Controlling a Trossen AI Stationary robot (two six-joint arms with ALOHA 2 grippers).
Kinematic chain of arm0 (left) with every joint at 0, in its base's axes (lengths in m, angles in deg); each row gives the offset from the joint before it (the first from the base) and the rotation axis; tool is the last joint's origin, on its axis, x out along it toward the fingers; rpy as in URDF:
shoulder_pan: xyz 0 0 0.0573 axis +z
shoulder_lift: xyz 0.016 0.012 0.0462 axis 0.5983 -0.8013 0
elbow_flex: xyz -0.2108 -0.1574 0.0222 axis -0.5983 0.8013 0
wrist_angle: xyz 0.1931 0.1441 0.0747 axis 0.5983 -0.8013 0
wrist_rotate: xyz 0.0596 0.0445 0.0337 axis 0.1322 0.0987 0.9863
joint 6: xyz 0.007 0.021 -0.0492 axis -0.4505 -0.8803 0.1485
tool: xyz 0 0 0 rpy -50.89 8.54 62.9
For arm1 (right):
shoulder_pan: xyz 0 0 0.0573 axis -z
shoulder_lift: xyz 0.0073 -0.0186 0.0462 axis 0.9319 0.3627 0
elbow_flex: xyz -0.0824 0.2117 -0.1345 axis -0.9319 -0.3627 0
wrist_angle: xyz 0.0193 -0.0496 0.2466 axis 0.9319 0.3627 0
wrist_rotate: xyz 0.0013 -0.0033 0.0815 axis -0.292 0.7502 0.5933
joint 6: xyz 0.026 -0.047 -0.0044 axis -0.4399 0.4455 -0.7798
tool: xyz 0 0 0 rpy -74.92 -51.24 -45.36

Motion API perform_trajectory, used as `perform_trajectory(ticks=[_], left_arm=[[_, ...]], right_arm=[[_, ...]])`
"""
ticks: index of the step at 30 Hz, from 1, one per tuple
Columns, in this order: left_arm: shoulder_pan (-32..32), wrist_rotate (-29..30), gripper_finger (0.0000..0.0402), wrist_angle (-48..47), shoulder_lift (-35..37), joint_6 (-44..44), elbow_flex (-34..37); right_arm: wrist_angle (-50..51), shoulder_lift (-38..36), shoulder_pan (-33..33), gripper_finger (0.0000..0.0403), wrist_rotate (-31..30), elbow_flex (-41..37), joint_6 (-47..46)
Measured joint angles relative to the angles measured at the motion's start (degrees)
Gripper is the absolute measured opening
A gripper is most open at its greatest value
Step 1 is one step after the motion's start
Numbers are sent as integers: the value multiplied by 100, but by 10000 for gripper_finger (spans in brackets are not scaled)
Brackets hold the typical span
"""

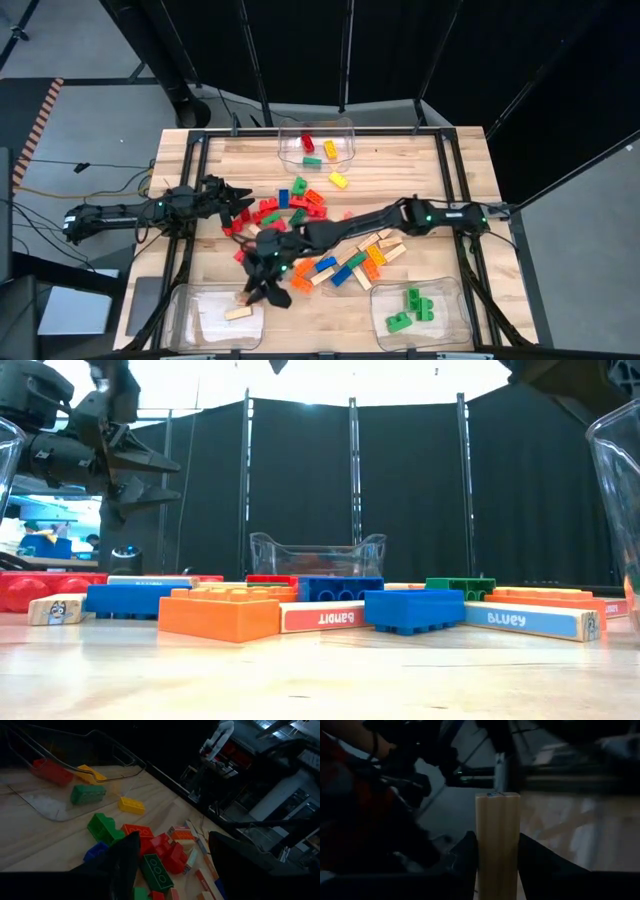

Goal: Sort blocks by size
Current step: Put the white block into the bottom left transparent bin

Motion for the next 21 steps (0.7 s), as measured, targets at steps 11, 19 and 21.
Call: perform_trajectory(ticks=[11,19,21], left_arm=[[0,0,245,0,0,0,0],[0,-66,245,-7,0,17,0],[0,-83,245,-9,1,17,0]], right_arm=[[-158,210,-55,221,124,115,-633],[1526,-157,389,214,758,156,-1183],[2821,-423,568,207,729,161,-835]])
